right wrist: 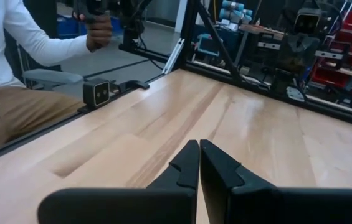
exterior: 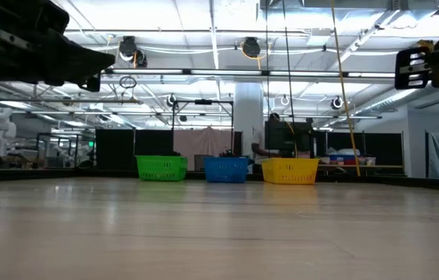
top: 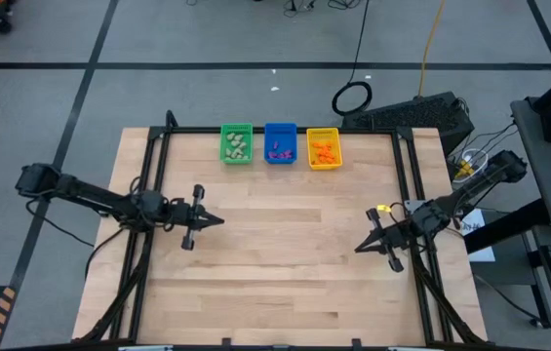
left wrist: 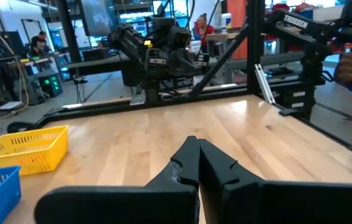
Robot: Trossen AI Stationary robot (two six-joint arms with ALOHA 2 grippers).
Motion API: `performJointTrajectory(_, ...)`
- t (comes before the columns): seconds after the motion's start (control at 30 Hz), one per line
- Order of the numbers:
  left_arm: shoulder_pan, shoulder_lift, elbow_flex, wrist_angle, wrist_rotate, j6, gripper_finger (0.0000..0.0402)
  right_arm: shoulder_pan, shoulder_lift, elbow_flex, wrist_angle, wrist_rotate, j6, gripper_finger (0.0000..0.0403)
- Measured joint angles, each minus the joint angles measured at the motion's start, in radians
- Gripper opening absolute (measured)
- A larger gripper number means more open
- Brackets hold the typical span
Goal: Sort Halloween decoration
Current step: Return to Home Position
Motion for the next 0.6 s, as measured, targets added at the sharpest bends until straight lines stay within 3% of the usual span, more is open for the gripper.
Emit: performJointTrajectory(0.6, -0.001, -0.244, 0.0, -0.267, -0.006, 0.003, 0.0, -0.153, -0.108, 0.0, -0.057, 0.0, -0.029, 0.0)
